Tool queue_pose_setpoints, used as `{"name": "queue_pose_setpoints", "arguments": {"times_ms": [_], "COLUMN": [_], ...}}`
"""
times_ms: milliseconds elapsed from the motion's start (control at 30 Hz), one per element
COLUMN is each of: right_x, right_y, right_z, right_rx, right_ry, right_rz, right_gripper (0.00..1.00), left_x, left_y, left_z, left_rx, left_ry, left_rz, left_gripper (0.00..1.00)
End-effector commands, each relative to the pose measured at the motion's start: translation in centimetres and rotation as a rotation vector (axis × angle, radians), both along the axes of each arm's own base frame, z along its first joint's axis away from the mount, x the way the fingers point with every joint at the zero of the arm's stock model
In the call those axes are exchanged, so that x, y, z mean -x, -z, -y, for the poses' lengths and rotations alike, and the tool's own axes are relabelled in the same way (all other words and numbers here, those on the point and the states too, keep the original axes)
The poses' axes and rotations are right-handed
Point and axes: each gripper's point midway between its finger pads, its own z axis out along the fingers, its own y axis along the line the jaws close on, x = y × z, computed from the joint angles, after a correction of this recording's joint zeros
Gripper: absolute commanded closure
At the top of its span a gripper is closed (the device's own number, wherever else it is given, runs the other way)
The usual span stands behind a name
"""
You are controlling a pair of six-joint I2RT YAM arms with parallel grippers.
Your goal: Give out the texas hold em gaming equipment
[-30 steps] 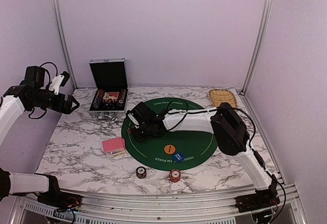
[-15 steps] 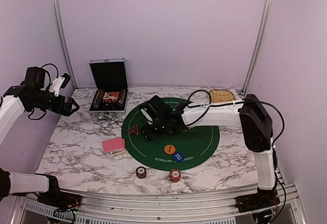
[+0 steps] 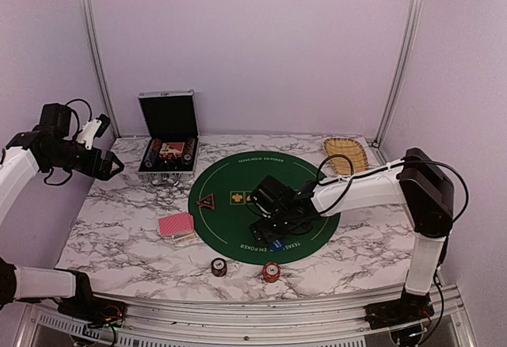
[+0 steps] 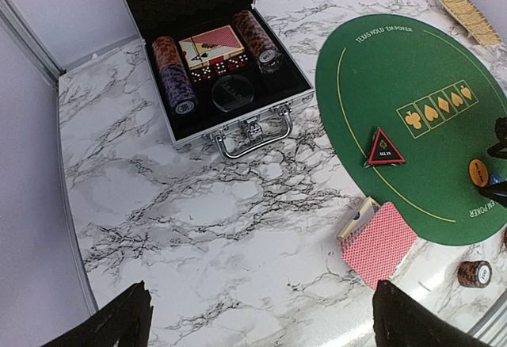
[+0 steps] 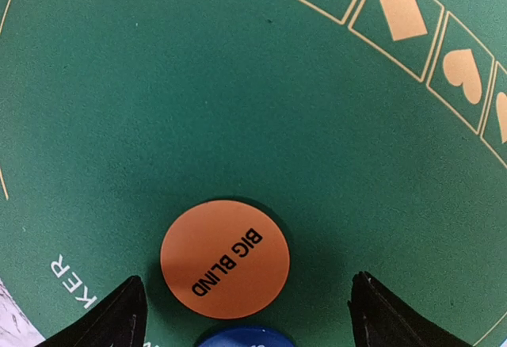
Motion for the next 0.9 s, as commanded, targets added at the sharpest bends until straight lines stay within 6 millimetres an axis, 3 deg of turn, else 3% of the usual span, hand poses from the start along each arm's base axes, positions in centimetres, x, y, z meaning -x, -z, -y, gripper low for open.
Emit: {"name": "queue_pose_setpoints", "arguments": {"times_ms": [0,500,867], "right_x": [0.4,-0.4,-2.8], "right_y": [-0.4,0.3,0.9], "right_z": [-0.1,-1.5,-0.5], "right_rx": [-0.022,0.003,0.045], "right_ry": [0.022,0.007,0.097], "right_rz": [-0.003,0.017,0.066], "right_gripper": [0.15,0.42,0.57], "left_x": [0.0,0.5,0.4], "left_y": [-0.9,-0.9,-1.4], "left_z": [0.3,0.1,0.1], "left_rx": [0.009,-0.007,-0.006], "left_ry": [0.022,0.022,0.016], "left_rz": [0.005,0.009,0.019], "left_gripper": [0.01,0.01,0.01]}}
